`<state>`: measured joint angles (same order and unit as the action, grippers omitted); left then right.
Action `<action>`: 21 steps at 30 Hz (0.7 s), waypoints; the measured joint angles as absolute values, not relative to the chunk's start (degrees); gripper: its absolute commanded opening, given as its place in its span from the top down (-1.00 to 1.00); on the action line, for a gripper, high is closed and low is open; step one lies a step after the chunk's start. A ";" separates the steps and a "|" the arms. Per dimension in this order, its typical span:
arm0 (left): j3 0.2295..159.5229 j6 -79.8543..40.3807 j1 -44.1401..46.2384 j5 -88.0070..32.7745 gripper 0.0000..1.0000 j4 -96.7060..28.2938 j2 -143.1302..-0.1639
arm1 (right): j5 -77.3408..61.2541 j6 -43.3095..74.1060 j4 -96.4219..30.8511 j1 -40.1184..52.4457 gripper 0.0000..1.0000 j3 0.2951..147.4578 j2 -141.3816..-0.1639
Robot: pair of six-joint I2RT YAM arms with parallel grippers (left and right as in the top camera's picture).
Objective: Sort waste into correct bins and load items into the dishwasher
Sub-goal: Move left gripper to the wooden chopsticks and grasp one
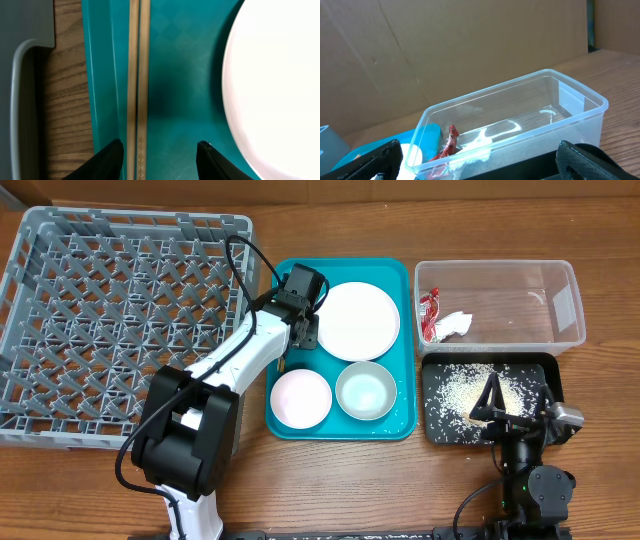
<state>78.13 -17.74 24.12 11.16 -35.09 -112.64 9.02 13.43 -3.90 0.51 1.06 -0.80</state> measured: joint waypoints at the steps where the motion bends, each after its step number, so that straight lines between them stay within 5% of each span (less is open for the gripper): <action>1: 78.13 -17.76 24.12 11.16 0.15 -35.05 -112.64 | 9.02 13.43 -3.88 0.51 -1.00 1.06 -0.80; 21: 78.13 -17.37 23.94 9.65 0.17 -33.34 -116.33 | 9.04 13.43 -3.88 0.51 -1.00 1.06 -0.80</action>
